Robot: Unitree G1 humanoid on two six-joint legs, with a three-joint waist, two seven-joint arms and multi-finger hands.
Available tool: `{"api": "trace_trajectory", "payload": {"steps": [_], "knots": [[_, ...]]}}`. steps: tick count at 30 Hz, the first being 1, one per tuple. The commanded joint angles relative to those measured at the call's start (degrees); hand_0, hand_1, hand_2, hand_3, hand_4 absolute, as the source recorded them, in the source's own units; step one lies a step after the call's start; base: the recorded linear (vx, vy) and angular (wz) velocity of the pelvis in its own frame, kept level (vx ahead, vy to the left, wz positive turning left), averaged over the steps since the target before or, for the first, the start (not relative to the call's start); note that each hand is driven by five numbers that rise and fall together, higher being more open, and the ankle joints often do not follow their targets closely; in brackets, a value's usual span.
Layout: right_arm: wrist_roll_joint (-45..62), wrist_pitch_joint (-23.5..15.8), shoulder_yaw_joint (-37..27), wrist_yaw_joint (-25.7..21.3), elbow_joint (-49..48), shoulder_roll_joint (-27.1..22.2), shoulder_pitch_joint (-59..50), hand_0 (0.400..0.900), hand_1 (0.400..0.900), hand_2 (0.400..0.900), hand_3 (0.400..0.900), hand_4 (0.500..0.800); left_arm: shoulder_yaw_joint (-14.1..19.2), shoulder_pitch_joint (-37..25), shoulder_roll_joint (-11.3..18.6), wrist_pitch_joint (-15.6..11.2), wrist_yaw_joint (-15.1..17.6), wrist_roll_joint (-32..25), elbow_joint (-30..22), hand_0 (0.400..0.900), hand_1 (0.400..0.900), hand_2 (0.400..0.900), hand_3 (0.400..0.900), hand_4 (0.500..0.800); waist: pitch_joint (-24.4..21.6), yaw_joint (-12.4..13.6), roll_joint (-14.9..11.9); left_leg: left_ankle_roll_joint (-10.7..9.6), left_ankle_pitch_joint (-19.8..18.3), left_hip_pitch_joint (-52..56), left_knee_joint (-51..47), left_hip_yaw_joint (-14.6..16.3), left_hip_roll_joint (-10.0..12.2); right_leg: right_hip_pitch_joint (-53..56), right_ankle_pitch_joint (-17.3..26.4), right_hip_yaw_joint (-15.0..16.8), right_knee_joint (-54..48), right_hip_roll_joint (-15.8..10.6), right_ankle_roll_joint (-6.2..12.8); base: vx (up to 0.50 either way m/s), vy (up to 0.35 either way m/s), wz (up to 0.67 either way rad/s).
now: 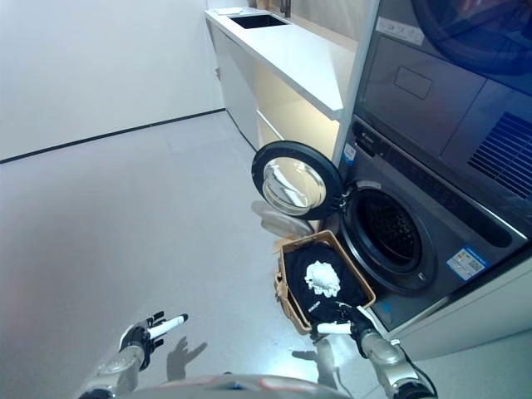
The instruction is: Put the clothes in the basket into the washing machine.
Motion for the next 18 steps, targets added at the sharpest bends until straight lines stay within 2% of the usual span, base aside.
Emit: {"api": "trace_trajectory", "payload": {"steps": [1,12,18], "knots": [[-0.92,-2.22,0.21,0.06,-3.79,-0.80,-1.89,0.900,0.900,0.900,0.900,0.800,0.26,-3.36,1.82,-2.90,0.52,0.76,0.37,0.900,0.900,0.900,0.900,0.800,-1.20,1.11,0.10,0.13,-5.14,0.58,1.51,-1.88,0.19,-6.30,8.00,-2.09,0.63,-1.36,1.11,0.00,0.004,-0.03],[-1.12,-2.23,0.29,0.51,-4.13,-1.05,-2.01,0.900,0.900,0.900,0.900,0.800,0.13,-3.10,1.96,-3.10,0.32,0.99,-0.37,0.900,0.900,0.900,0.900,0.800,-0.56,1.34,0.37,0.40,-5.96,0.65,2.82,-1.37,-0.03,-7.00,7.01,-1.35,3.20,-2.00,1.35,0.00,-0.007,-0.07],[-0.56,-2.33,-0.45,0.66,-4.85,-2.01,-1.59,0.900,0.900,0.900,0.900,0.800,-0.08,-3.86,2.40,-3.03,0.65,1.20,-0.29,0.900,0.900,0.900,0.900,0.800,1.25,0.37,1.26,-0.07,-6.29,-0.32,5.92,-2.32,0.82,-8.78,4.40,-0.28,7.97,-1.21,0.00,-0.01,-0.064,0.01]]}}
